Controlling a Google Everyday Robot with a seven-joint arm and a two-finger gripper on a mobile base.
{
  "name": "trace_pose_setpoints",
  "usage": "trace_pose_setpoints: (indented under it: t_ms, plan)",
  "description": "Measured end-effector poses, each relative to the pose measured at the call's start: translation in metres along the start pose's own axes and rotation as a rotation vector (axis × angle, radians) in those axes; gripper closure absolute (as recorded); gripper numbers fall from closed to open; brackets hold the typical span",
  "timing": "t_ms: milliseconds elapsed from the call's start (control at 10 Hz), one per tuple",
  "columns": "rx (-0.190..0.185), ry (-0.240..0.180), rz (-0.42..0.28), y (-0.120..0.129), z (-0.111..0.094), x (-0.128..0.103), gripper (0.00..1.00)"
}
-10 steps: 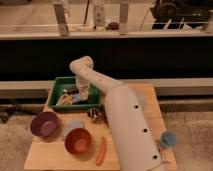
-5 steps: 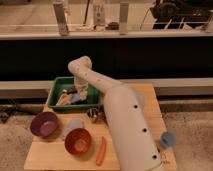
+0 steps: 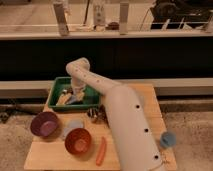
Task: Wipe tray with sponge
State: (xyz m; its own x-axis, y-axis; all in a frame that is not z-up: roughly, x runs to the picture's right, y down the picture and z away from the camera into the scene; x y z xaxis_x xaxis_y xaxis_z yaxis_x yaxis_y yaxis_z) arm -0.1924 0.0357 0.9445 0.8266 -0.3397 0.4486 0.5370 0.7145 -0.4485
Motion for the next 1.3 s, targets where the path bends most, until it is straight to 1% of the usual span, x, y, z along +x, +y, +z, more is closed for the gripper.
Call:
trace_pose_setpoints:
  t_ms: [100,300,500,800,900,1000,1200,1300]
  plan:
    - [-0.002,-0.001,-0.021,-0.001,0.001,-0.011,0.99]
    - [-0.011,0.001,-0.045,0.004,0.001,-0.019,0.99]
    - [-0.020,0.010,-0.052,0.016,-0.003,-0.010,0.99]
    - [-0.045,0.039,-0.052,0.051,-0.019,0.029,0.99]
    - [-0.052,0.045,-0.046,0.056,-0.020,0.037,0.99]
    - [-0.063,0.049,-0.023,0.061,-0.021,0.050,0.99]
    - [-0.062,0.053,0.028,0.058,-0.022,0.076,0.99]
    - [-0.055,0.049,0.051,0.048,-0.021,0.086,0.99]
